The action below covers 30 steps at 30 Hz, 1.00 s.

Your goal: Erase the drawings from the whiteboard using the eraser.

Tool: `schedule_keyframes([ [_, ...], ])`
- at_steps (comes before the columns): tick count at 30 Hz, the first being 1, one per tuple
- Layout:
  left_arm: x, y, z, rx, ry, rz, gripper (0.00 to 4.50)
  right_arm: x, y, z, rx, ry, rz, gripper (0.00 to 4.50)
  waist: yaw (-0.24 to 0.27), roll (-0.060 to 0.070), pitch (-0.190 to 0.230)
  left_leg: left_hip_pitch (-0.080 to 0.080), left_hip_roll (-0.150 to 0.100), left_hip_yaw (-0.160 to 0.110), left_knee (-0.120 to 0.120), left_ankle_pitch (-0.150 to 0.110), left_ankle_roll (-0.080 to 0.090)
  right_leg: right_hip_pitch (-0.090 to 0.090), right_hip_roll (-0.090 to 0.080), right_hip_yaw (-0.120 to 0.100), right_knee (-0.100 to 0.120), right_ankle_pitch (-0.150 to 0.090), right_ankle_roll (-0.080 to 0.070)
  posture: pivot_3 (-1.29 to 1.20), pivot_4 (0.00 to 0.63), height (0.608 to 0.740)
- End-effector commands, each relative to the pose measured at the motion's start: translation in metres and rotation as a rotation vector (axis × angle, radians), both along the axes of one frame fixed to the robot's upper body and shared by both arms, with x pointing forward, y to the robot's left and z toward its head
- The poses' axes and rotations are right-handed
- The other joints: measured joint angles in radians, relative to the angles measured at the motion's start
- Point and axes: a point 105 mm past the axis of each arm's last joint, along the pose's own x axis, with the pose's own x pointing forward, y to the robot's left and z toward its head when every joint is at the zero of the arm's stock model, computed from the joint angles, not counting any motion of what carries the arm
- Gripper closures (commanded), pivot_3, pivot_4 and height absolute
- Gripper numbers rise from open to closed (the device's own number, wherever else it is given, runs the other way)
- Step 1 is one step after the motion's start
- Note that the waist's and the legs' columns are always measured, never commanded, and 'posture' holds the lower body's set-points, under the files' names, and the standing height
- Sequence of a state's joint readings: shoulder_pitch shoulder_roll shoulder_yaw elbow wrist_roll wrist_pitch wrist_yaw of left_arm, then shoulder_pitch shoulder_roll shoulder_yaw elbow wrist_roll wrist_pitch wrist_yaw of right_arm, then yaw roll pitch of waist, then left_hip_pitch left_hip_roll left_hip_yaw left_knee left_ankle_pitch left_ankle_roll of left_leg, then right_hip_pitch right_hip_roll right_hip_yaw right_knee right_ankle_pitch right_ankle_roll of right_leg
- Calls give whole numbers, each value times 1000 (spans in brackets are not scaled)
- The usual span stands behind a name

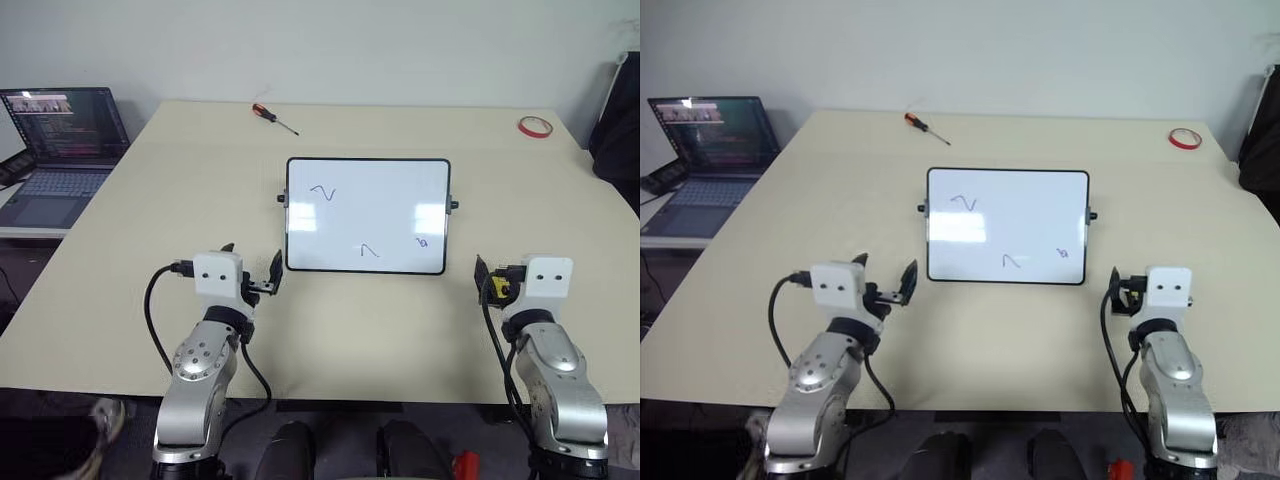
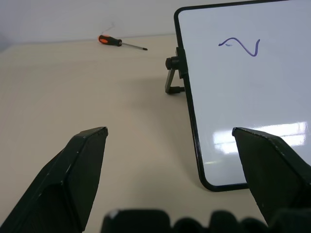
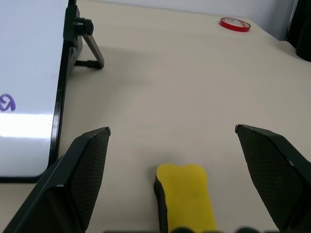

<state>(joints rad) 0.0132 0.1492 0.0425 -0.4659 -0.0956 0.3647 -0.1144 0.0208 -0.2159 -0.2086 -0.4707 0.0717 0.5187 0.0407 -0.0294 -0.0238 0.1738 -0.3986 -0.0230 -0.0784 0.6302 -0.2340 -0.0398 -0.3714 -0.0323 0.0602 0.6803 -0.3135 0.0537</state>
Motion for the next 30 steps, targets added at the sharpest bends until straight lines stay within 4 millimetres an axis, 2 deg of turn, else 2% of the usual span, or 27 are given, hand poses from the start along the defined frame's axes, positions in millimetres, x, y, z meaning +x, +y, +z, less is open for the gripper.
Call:
schedule_keyframes([
  [1,-8,-7,13,2,-59,-22,0,0,3,17,-9,-51,20,12,-2,0,0,0,0,0,0,0,0,0,0,0,0,0,0,0,150,740],
  [5,-8,3,10,-3,-50,27,0,4,4,14,-5,-43,23,12,-3,0,0,1,1,0,-1,0,0,0,1,1,0,0,0,0,150,740],
  [8,-6,-1,14,-8,-62,7,0,5,5,22,-14,-69,30,12,-1,0,0,0,0,0,0,0,0,0,1,0,0,0,0,0,150,740],
  [18,14,-10,17,-9,-91,-46,0,-3,-4,24,-5,-89,-33,12,1,0,0,0,0,0,0,0,0,0,1,0,0,0,0,0,150,740],
  [23,15,-4,19,3,-100,-48,0,-2,1,21,8,-91,-33,12,-3,0,0,0,1,0,-1,0,0,-1,1,1,0,0,0,0,150,740],
  [30,19,-9,21,6,-111,-68,0,-3,-1,21,7,-94,-36,12,0,0,0,0,0,0,0,0,0,0,1,0,0,0,0,0,150,740],
])
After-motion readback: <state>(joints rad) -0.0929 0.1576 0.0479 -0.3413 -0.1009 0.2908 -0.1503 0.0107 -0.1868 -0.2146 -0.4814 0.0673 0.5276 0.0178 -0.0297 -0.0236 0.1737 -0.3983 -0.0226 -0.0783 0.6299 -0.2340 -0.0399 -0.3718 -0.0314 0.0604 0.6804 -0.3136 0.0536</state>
